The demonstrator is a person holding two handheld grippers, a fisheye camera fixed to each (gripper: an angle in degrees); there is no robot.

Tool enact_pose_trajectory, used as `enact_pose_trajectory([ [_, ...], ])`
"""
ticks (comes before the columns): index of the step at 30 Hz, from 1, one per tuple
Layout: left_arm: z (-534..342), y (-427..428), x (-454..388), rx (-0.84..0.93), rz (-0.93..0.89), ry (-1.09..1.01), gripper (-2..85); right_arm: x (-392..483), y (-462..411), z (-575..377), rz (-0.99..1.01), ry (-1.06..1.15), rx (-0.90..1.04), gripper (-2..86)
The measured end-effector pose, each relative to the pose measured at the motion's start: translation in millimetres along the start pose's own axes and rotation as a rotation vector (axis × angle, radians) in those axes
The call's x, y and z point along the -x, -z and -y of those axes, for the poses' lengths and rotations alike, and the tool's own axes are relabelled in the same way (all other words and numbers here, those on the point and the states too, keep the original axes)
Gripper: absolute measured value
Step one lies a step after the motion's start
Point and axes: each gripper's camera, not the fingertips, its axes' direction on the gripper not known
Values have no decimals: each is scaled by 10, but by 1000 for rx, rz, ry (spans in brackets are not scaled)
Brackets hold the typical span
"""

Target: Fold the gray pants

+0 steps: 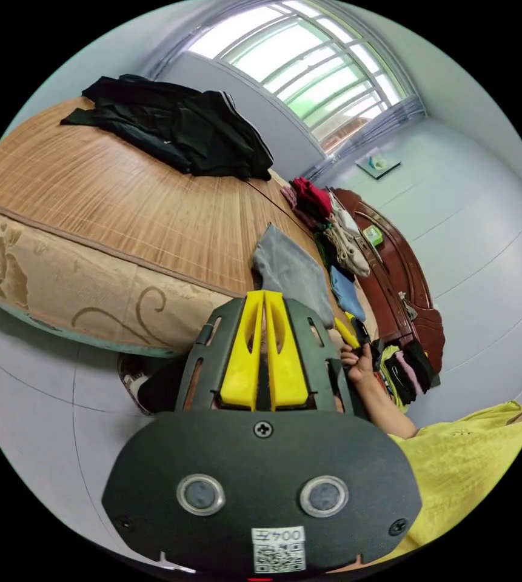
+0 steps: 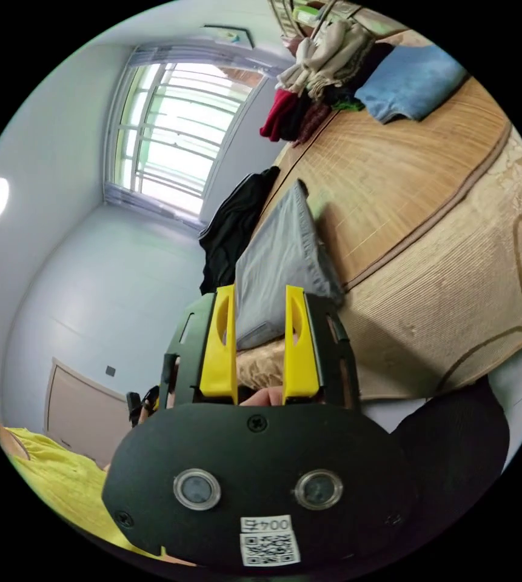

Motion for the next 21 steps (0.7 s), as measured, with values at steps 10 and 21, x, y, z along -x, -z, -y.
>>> enact_pose_trajectory([
  [10,103,-431,-99,47,-51,-150,5,805,-801,-277,-302,186,329,47],
  [21,610,-1886,-487,143,-56,-478,7,1308,-2113,-66,-411,330,632,-4],
])
